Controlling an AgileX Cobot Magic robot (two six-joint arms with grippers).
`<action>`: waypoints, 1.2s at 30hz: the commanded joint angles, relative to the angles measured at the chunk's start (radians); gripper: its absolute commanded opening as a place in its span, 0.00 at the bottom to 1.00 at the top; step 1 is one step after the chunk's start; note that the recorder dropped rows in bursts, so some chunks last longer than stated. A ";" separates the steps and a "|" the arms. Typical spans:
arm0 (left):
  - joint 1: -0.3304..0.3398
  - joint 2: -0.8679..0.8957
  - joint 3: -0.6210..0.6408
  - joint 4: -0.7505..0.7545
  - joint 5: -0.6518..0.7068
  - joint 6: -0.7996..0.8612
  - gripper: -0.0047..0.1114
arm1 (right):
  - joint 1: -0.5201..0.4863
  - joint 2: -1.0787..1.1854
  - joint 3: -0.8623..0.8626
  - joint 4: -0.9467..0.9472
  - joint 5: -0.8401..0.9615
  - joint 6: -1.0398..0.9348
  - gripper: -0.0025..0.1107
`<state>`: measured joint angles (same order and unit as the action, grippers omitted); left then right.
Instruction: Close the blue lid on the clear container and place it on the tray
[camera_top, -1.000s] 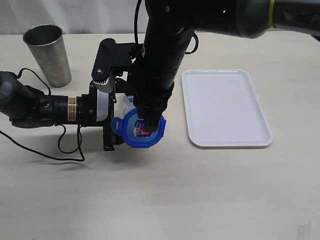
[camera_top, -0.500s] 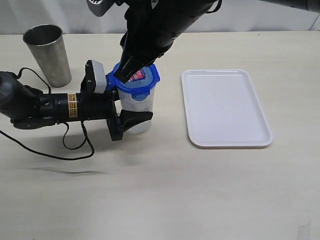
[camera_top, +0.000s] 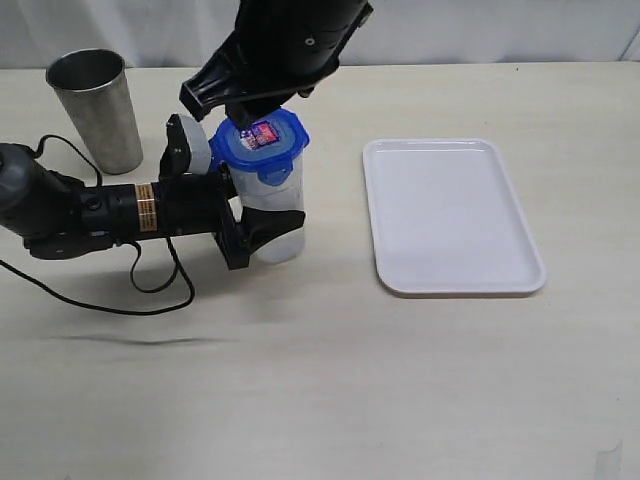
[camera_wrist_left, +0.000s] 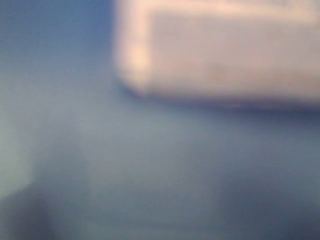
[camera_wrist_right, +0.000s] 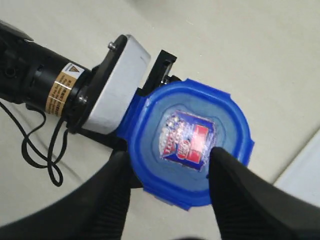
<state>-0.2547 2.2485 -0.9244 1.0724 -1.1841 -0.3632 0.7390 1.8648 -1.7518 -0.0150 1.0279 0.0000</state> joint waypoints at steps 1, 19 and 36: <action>-0.002 -0.006 0.003 0.001 -0.037 0.063 0.04 | -0.004 0.056 -0.062 0.061 0.039 -0.010 0.44; 0.000 -0.086 0.003 0.096 -0.037 -0.033 0.04 | -0.005 0.091 -0.049 -0.108 0.131 -0.028 0.08; 0.000 -0.102 0.003 0.103 -0.019 -0.038 0.04 | -0.064 0.094 0.076 -0.132 0.089 -0.016 0.06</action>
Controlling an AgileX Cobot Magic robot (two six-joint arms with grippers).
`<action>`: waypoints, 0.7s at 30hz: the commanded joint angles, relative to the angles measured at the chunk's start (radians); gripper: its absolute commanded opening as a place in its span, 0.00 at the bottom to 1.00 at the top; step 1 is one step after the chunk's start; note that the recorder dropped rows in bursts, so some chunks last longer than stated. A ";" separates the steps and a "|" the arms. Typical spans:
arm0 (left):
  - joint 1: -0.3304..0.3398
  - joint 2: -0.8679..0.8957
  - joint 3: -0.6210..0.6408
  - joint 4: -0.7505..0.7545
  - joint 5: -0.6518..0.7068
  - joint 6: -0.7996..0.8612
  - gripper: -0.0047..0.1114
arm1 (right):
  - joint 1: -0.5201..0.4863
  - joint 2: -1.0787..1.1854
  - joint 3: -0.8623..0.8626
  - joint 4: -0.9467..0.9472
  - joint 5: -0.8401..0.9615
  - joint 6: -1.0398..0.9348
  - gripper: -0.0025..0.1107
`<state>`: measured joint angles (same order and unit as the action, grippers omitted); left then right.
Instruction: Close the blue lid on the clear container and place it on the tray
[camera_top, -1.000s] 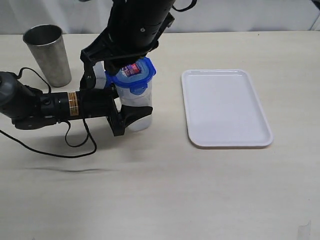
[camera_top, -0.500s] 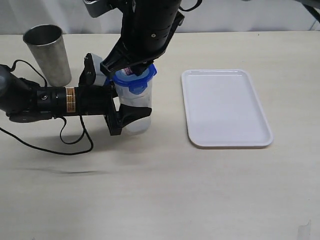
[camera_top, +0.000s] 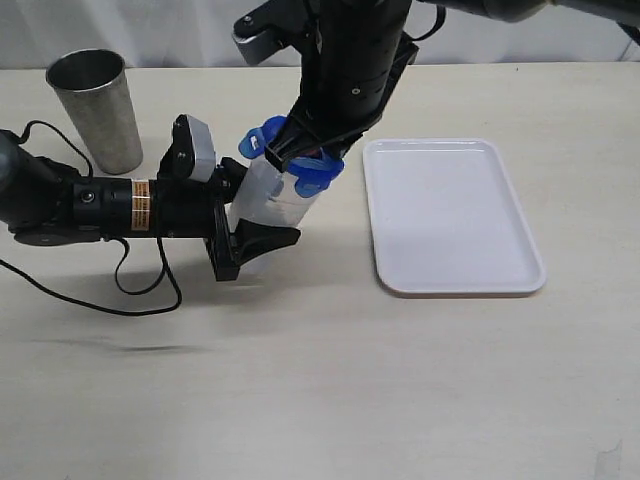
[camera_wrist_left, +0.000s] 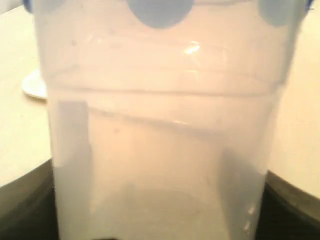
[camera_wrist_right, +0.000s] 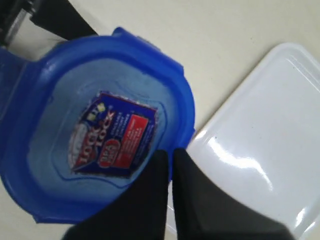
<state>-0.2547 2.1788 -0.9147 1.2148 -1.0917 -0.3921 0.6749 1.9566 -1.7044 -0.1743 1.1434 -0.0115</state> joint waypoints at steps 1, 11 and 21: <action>0.000 -0.032 -0.006 -0.039 -0.104 -0.009 0.04 | 0.000 0.002 0.029 0.027 -0.031 -0.005 0.06; -0.041 -0.032 -0.006 -0.053 0.071 -0.003 0.04 | 0.000 -0.014 0.029 0.030 -0.018 0.011 0.16; -0.054 -0.032 -0.006 -0.066 0.089 -0.001 0.04 | 0.000 -0.077 -0.084 0.241 -0.017 0.005 0.33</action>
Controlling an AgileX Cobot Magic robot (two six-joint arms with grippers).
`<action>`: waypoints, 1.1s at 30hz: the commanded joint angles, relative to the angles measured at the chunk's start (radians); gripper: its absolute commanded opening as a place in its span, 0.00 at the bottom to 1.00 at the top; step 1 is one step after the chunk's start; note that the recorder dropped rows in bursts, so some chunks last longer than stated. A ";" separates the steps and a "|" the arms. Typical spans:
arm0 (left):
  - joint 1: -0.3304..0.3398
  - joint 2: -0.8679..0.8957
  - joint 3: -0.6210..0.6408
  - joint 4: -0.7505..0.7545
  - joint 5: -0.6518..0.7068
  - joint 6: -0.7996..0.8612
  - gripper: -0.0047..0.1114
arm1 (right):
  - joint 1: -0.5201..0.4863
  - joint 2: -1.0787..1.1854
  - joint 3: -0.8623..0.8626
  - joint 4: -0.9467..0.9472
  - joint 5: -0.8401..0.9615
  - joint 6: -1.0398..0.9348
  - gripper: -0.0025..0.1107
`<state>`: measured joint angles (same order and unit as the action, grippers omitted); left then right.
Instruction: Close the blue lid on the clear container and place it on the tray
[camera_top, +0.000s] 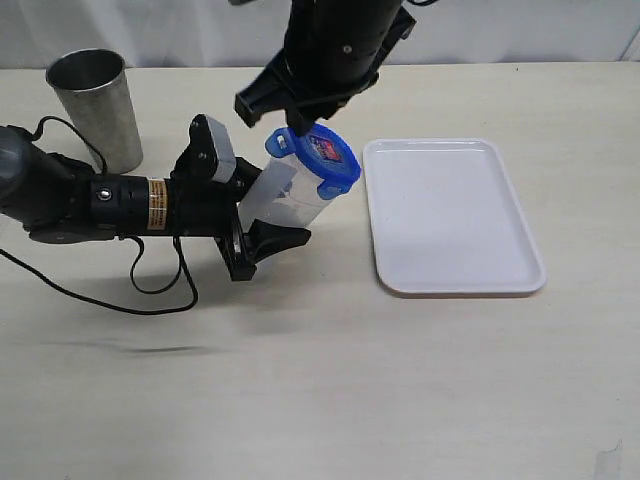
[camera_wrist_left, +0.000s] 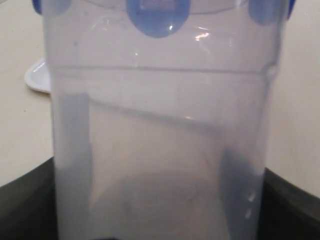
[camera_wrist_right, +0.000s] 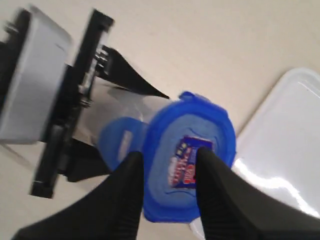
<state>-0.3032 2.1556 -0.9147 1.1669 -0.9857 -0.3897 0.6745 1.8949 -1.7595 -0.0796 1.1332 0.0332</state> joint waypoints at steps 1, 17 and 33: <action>-0.006 -0.009 -0.006 -0.019 -0.018 -0.003 0.04 | 0.002 -0.008 -0.029 0.151 0.000 -0.039 0.33; -0.006 -0.009 -0.006 -0.027 -0.025 -0.003 0.04 | 0.046 0.113 -0.030 0.112 0.019 -0.040 0.35; -0.006 -0.009 -0.006 -0.027 -0.025 -0.003 0.04 | 0.048 0.033 -0.030 0.164 -0.021 -0.101 0.51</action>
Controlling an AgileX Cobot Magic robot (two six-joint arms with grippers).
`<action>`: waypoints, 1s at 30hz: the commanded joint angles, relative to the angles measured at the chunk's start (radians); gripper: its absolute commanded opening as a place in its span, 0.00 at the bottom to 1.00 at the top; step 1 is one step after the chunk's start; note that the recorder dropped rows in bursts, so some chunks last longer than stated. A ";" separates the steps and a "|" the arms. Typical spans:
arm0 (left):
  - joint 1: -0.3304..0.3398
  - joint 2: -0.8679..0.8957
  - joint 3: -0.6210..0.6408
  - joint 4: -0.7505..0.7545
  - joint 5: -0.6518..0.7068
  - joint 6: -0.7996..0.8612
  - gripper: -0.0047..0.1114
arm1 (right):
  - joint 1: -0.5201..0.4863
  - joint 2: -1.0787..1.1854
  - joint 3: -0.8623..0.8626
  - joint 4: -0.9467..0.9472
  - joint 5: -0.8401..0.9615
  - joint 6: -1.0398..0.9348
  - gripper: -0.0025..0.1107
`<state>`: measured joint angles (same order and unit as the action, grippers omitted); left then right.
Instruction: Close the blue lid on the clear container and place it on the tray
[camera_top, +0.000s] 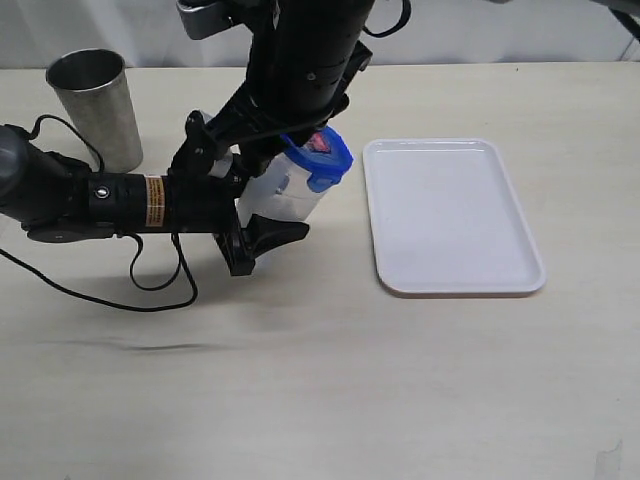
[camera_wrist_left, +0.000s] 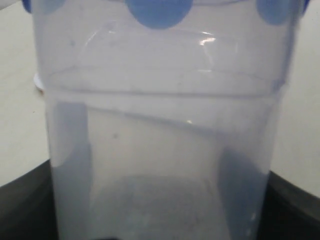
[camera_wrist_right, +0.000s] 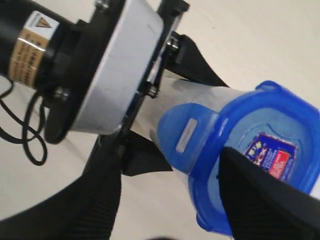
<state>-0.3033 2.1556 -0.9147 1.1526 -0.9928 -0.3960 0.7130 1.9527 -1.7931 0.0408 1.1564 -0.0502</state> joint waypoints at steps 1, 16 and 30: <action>-0.006 -0.009 -0.006 -0.013 -0.018 0.003 0.04 | 0.009 -0.031 0.003 0.044 -0.055 -0.017 0.51; -0.006 -0.009 -0.006 -0.013 -0.018 0.003 0.04 | 0.000 0.013 0.003 -0.041 -0.068 0.070 0.40; -0.006 -0.009 -0.006 -0.017 -0.018 0.003 0.04 | 0.048 0.087 0.003 -0.147 0.026 0.070 0.36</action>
<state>-0.3033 2.1556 -0.9164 1.1467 -0.9854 -0.3958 0.7289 1.9964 -1.8043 -0.0884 1.1303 0.0151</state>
